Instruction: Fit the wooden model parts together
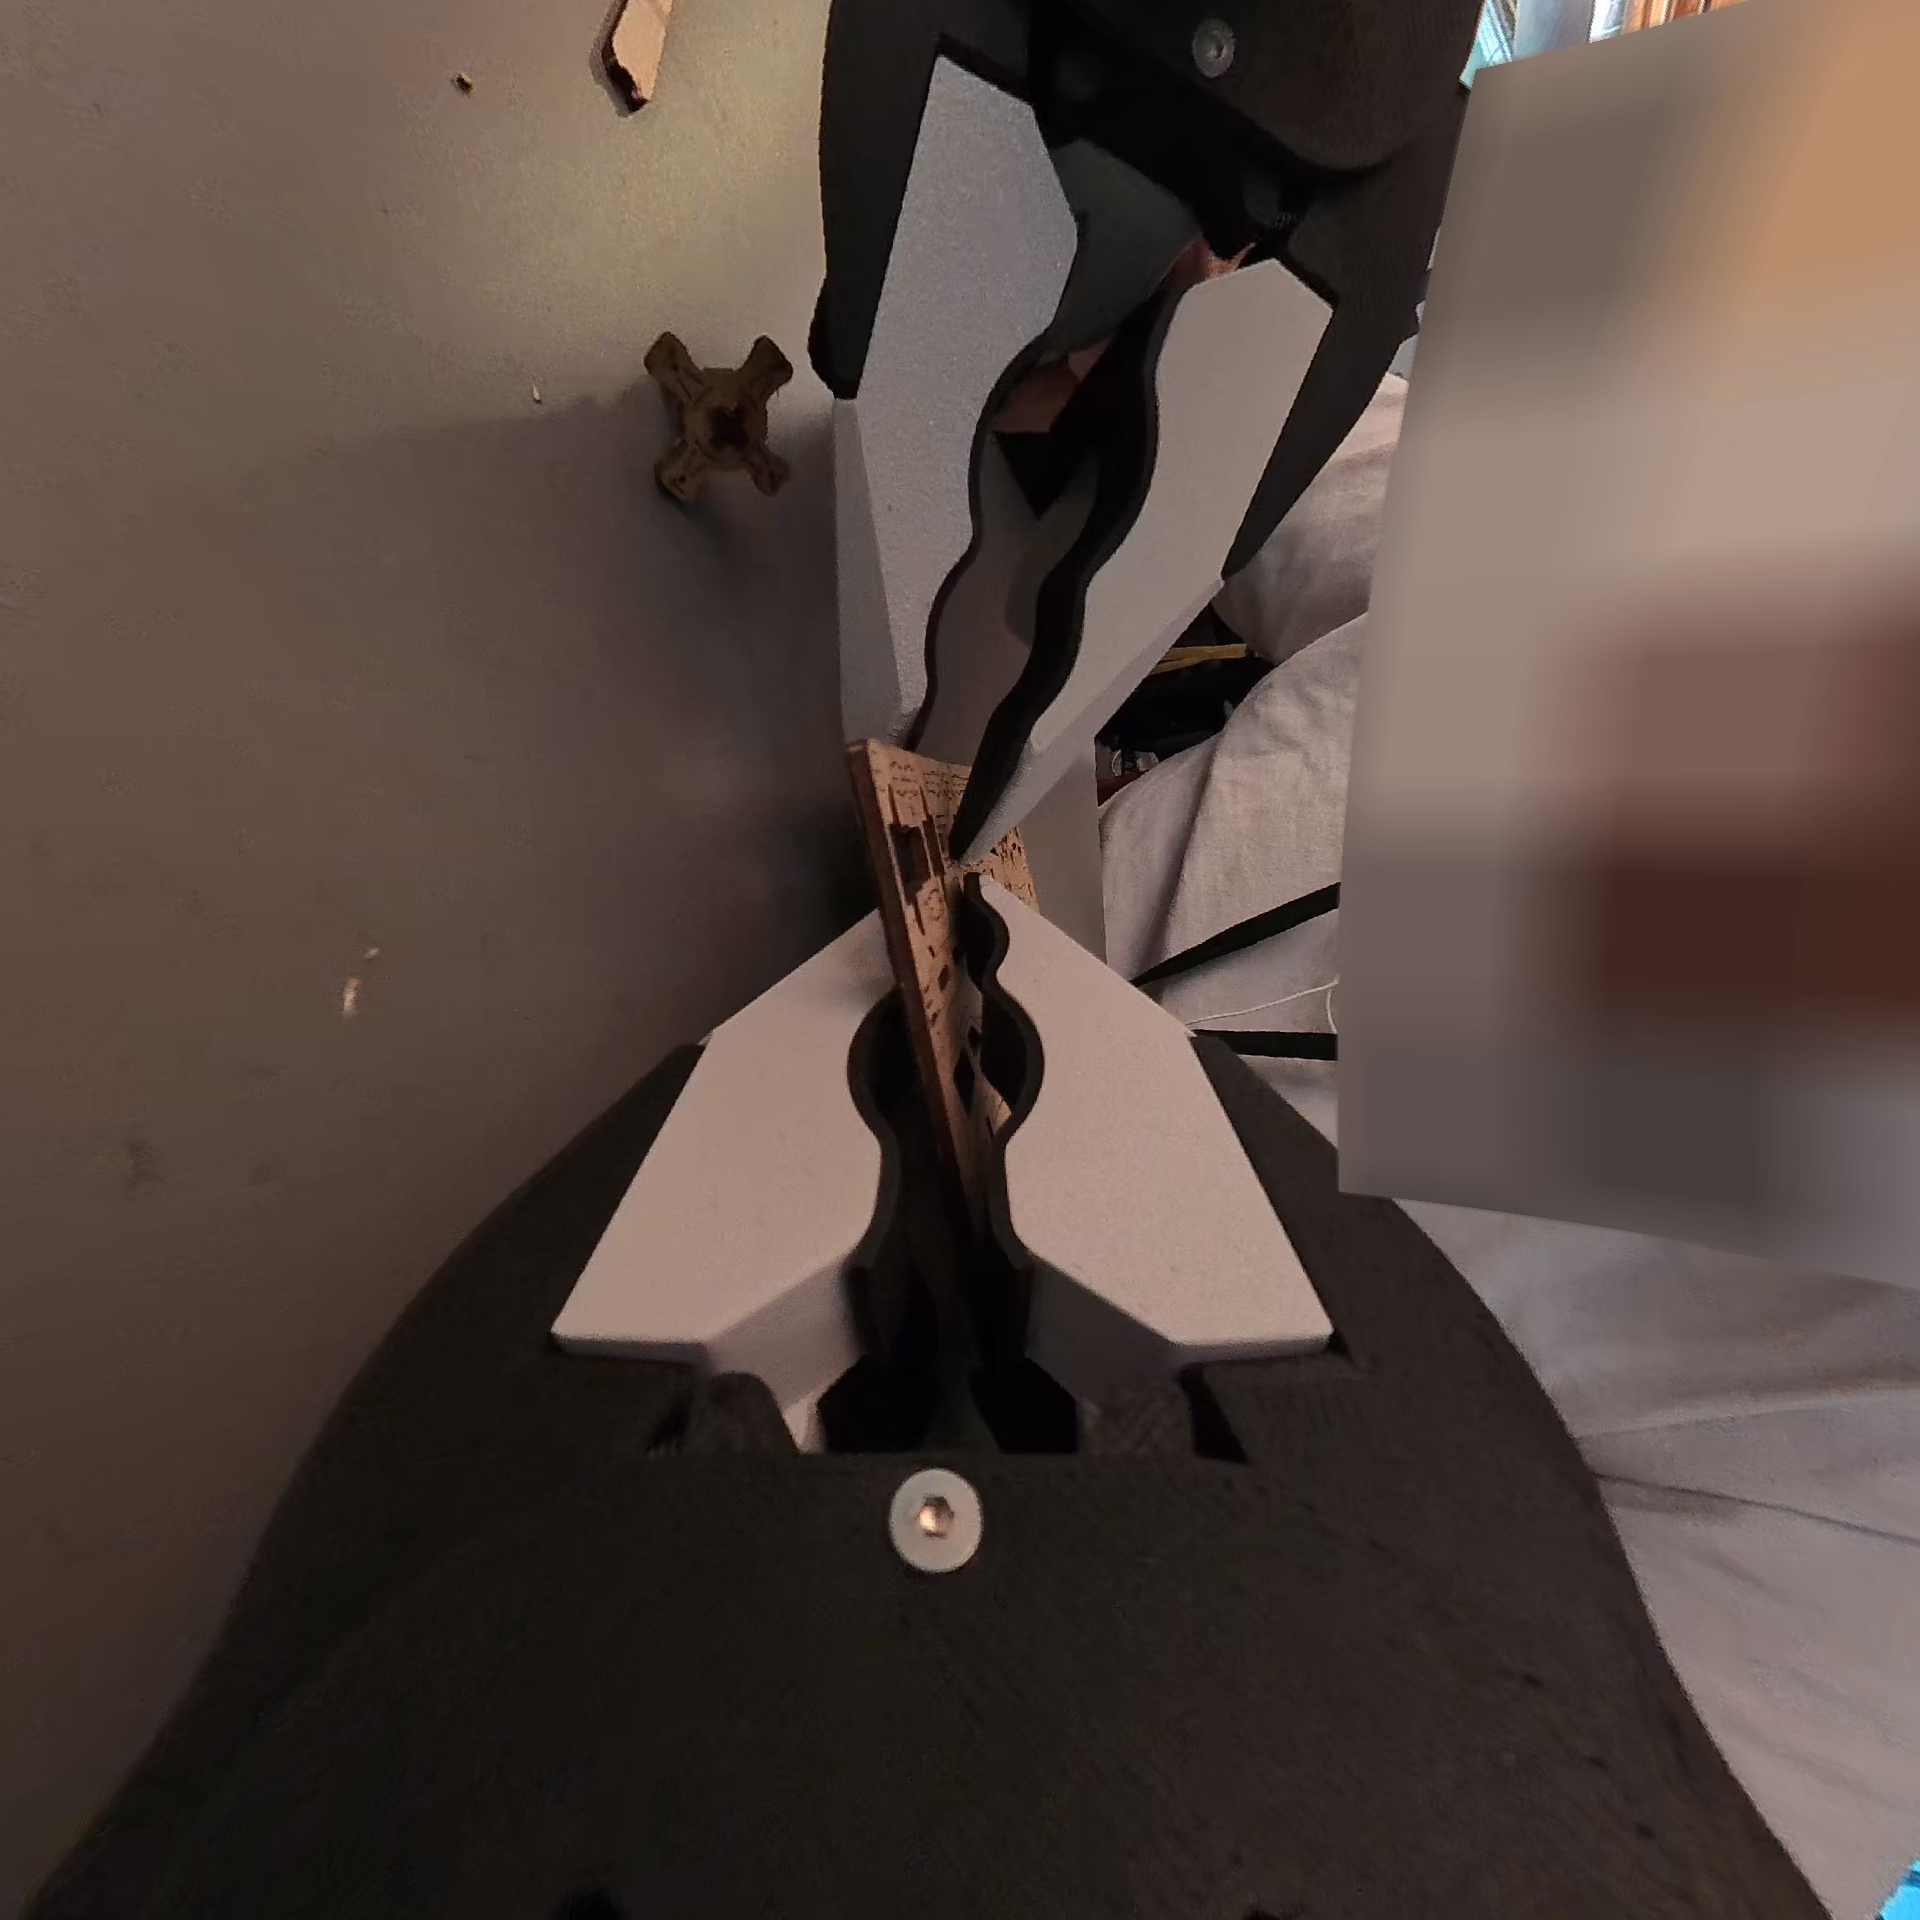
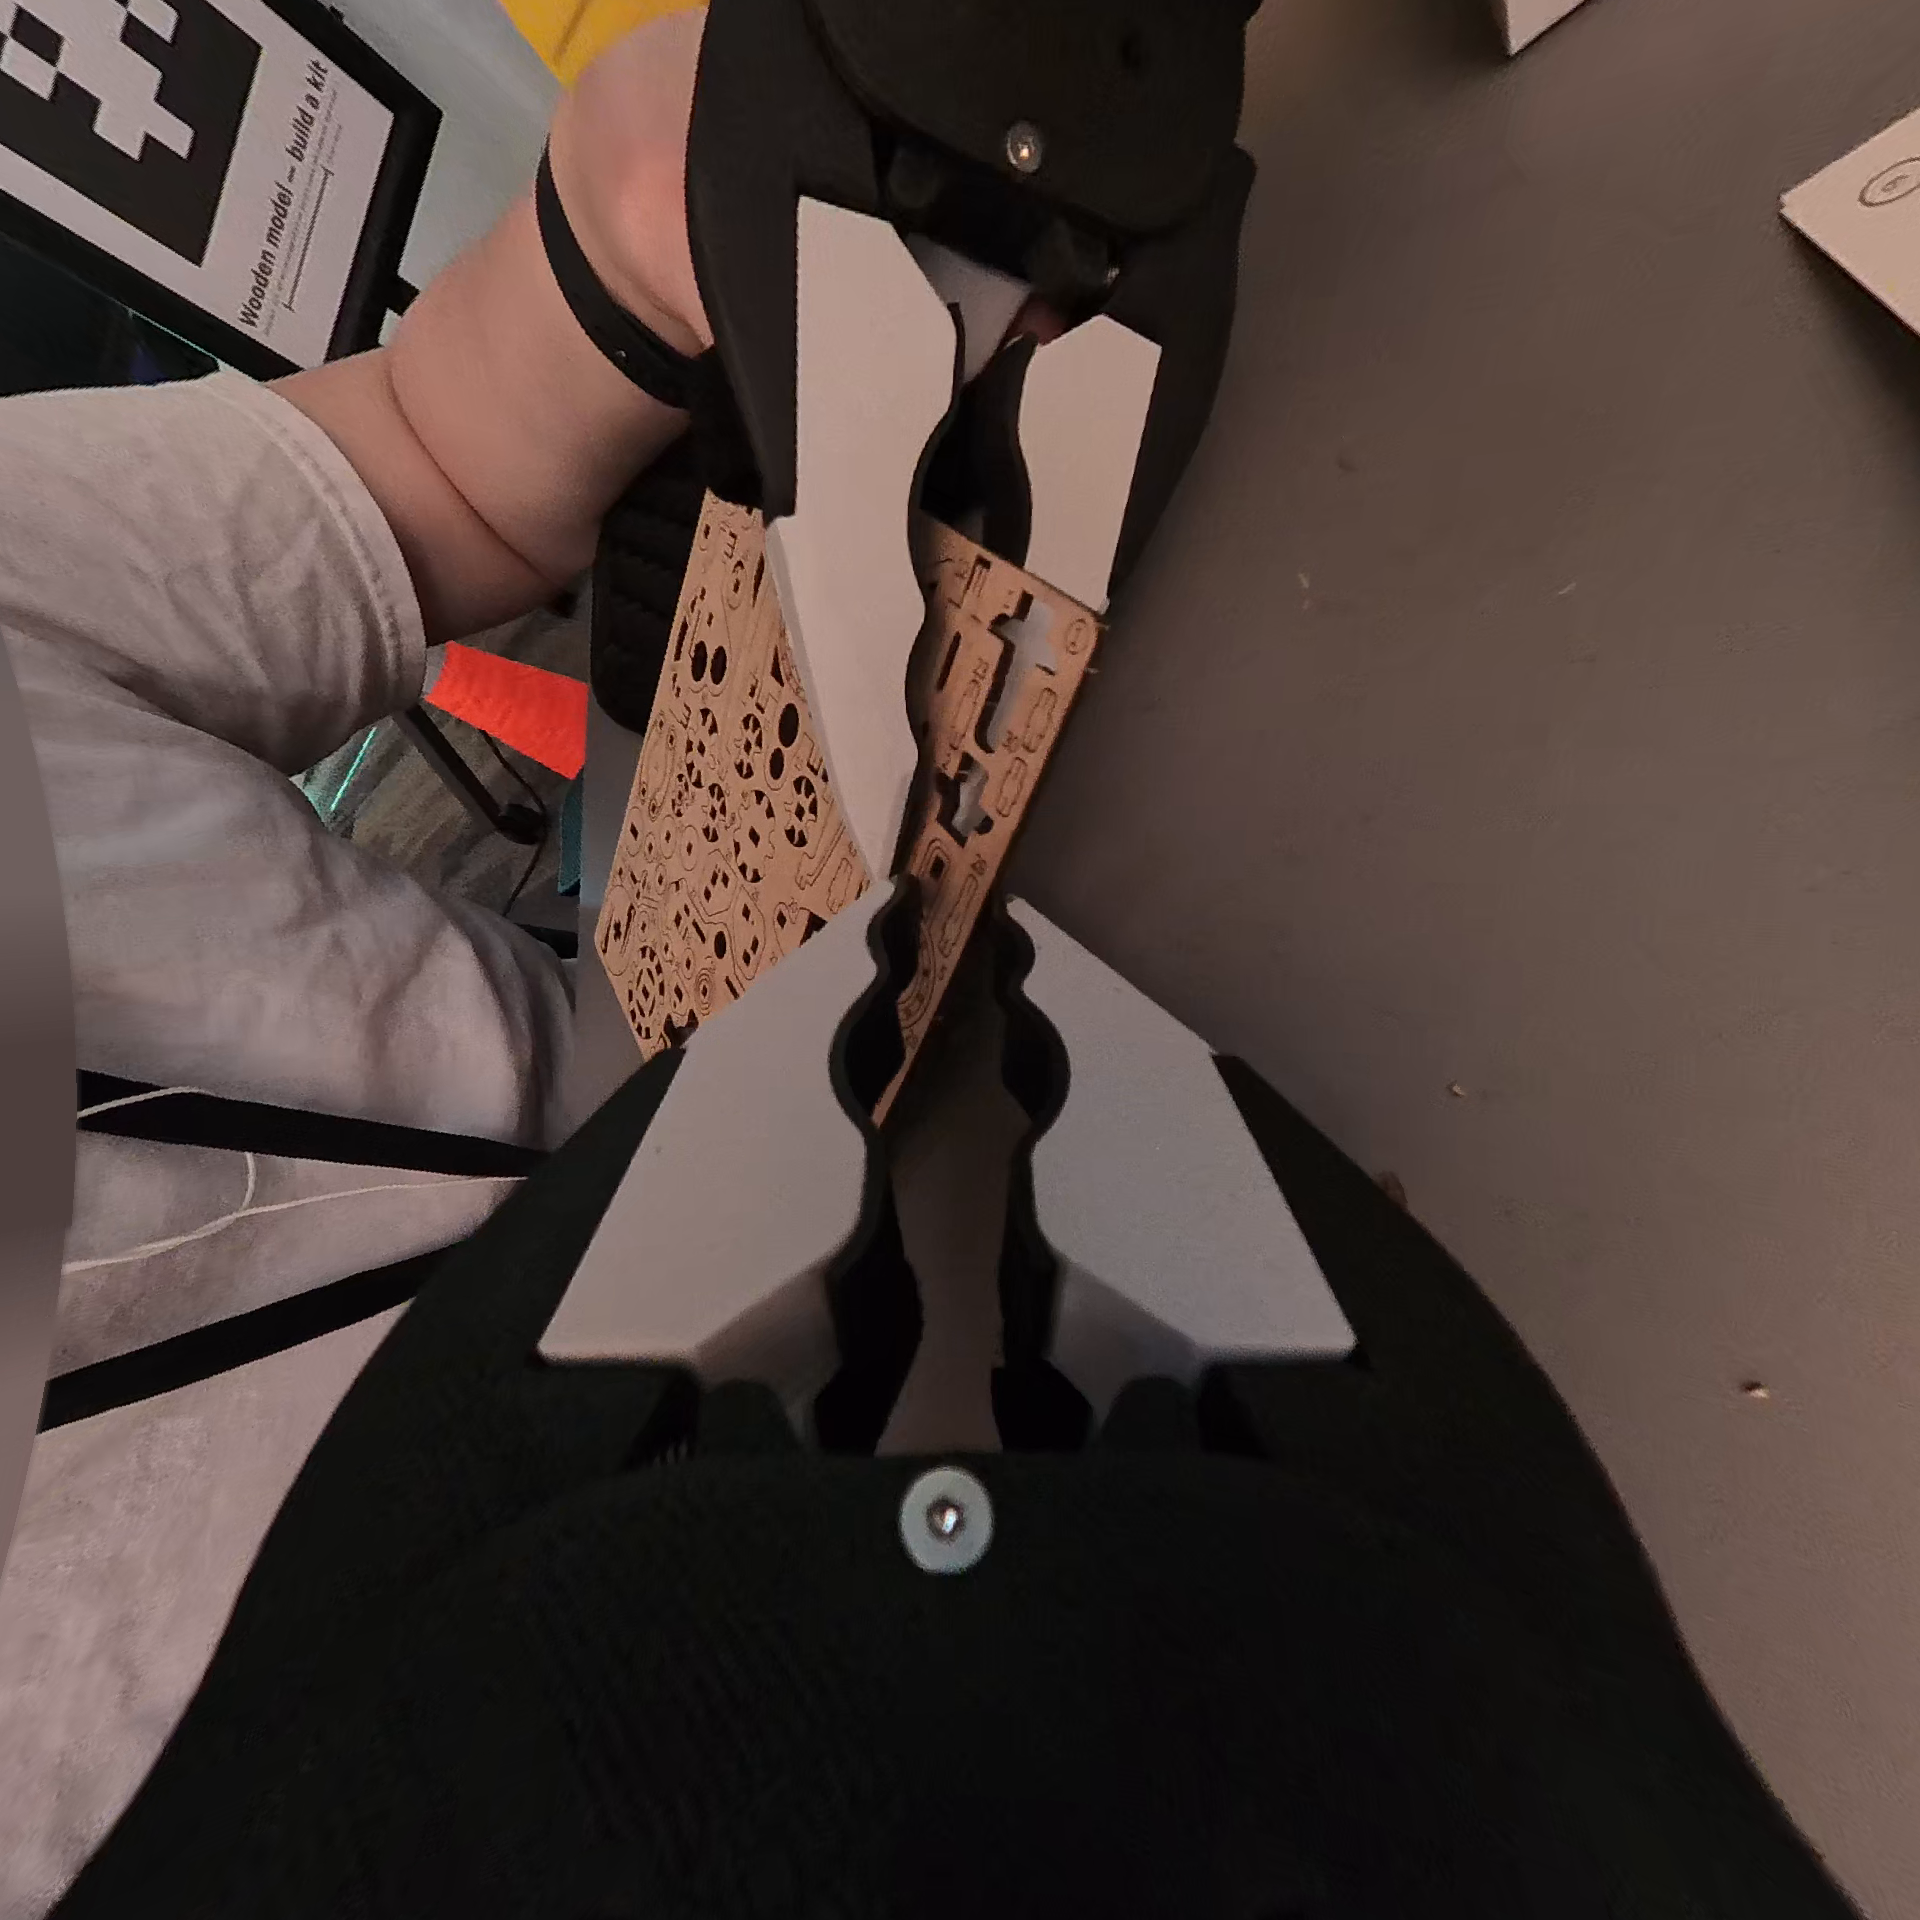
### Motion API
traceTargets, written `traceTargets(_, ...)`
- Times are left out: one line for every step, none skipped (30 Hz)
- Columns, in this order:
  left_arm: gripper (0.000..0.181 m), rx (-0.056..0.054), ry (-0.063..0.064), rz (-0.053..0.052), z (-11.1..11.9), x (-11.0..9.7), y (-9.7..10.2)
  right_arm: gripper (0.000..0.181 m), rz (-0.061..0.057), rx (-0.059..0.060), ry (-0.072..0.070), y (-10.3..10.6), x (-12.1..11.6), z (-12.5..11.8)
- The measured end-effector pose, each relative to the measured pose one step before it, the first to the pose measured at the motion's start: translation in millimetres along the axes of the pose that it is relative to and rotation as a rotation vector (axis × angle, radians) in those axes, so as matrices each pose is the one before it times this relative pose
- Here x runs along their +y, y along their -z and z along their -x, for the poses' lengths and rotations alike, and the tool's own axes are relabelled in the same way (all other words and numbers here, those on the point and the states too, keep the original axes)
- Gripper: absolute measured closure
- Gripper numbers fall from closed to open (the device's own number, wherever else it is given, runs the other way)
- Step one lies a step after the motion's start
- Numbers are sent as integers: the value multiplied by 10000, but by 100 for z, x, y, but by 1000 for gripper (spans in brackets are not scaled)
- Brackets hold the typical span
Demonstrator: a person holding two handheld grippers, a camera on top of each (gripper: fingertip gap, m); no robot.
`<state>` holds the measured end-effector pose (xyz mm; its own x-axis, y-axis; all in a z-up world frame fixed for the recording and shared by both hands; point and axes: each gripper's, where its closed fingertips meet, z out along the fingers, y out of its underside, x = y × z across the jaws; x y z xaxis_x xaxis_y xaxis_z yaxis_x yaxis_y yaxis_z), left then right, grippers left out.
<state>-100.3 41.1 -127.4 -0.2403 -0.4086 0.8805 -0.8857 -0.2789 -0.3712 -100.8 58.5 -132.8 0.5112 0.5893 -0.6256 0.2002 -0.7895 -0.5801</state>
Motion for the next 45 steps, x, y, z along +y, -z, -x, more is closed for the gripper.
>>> traceTargets(179,-22,-5,0,30,3,-9,171,18,10,41,-7,13,-21)
traceTargets(179,-11,-4,-1,12,10,-6,170,9,-7,18,9,-1,14)
traceTargets(178,-37,12,-4,53,-16,-22,170,37,88,61,20,29,-68)
traceTargets(179,52,19,-3,-21,-14,10,170,24,50,149,30,-28,34)
traceTargets(180,210,-13,-49,-260,-73,71,170,-128,-97,37,144,-214,235)
traceTargets(180,214,-31,-100,-291,-152,129,171,-224,-181,-216,220,-335,217)
traceTargets(180,95,-41,-71,-149,-123,75,172,-162,-237,-286,124,-155,106)
traceTargets(179,-4,-68,27,-50,10,-38,172,-30,-238,-284,-4,50,65)
traceTargets(179,-65,-87,102,21,131,-91,172,34,-157,-168,-77,144,66)
traceTargets(179,-104,-68,99,79,123,-77,172,96,13,-41,-99,157,-65)
traceTargets(179,-66,-31,58,51,81,-55,172,71,48,58,-54,87,-7)
traceTargets(179,-5,-10,15,-2,22,-5,172,11,48,45,-12,-15,6)
traceTargets(179,24,-7,-5,-32,-7,21,172,-22,-21,-2,13,-31,41)
traceTargets(179,12,-13,-15,-30,-30,19,172,-56,-82,-112,34,-57,33)
traceTargets(179,-44,-21,-24,28,-55,21,172,-54,-32,-108,21,-48,-66)
traceTargets(179,-69,-26,-2,67,-21,4,172,-19,-18,-76,-7,9,-54)
traceTargets(179,-53,-22,13,42,10,-5,172,-5,-5,-71,-17,14,-29)
traceTargets(179,-45,-16,11,38,2,-14,172,5,6,-41,-4,19,-36)
traceTargets(178,-37,-12,7,18,7,-22,173,2,-6,-49,-2,21,-24)
traceTargets(179,-17,-5,-4,-6,-7,1,173,-21,-28,-89,2,-12,8)
traceTargets(179,1,8,-15,-23,-13,-12,173,10,2,5,20,-2,16)
traceTargets(179,-13,36,-16,9,-21,-30,173,58,57,86,30,35,-42)
traceTargets(179,-39,40,-8,71,-6,-37,173,69,126,77,-5,55,-128)
traceTargets(179,-5,28,-3,52,12,6,173,17,89,125,-30,7,-41)
traceTargets(179,3,31,-6,50,-7,17,173,-9,52,51,-37,-15,-60)
traceTargets(179,-46,26,-3,99,11,1,172,33,54,70,-25,44,-108)
traceTargets(179,-51,5,4,68,15,-17,172,15,-11,-1,-43,30,-55)
traceTargets(178,-40,-2,5,67,27,-7,172,-10,1,19,-36,18,-56)
traceTargets(178,-37,19,9,87,30,0,172,17,18,32,-54,34,-80)
traceTargets(178,-18,41,11,89,28,-11,172,26,34,42,-63,39,-76)
traceTargets(178,-2,42,5,58,21,0,172,23,37,79,-22,28,-55)
traceTargets(178,-1,18,0,30,4,-8,172,28,16,38,-13,10,-35)
traceTargets(178,-9,-5,1,17,2,1,172,32,35,69,-7,7,-17)
traceTargets(178,-17,-1,1,36,-4,-7,172,20,34,56,-12,10,-37)
traceTargets(178,2,8,-3,22,5,-3,172,-4,0,7,-13,6,-18)
traceTargets(178,7,12,-10,12,-15,12,172,-20,-4,-2,20,-21,-13)
traceTargets(178,-23,11,-3,46,1,0,172,3,32,26,-25,11,-66)
traceTargets(178,3,-9,-2,-9,2,5,172,-11,2,2,5,-11,20)
traceTargets(178,-5,-27,-12,-12,-23,9,172,-1,18,50,35,-24,15)
traceTargets(178,-31,-14,-5,34,-6,7,172,2,49,55,-17,9,-58)
traceTargets(178,-2,12,-4,12,2,-10,172,3,1,16,14,1,6)
traceTargets(178,-17,11,2,40,0,0,172,37,62,41,-10,23,-67)
traceTargets(178,29,12,6,-12,5,8,171,12,85,131,2,-26,21)
traceTargets(178,111,25,-32,-108,-58,46,171,-18,67,282,109,-96,103)
traceTargets(179,158,-24,-65,-211,-127,53,171,-104,-41,-131,195,-196,136)
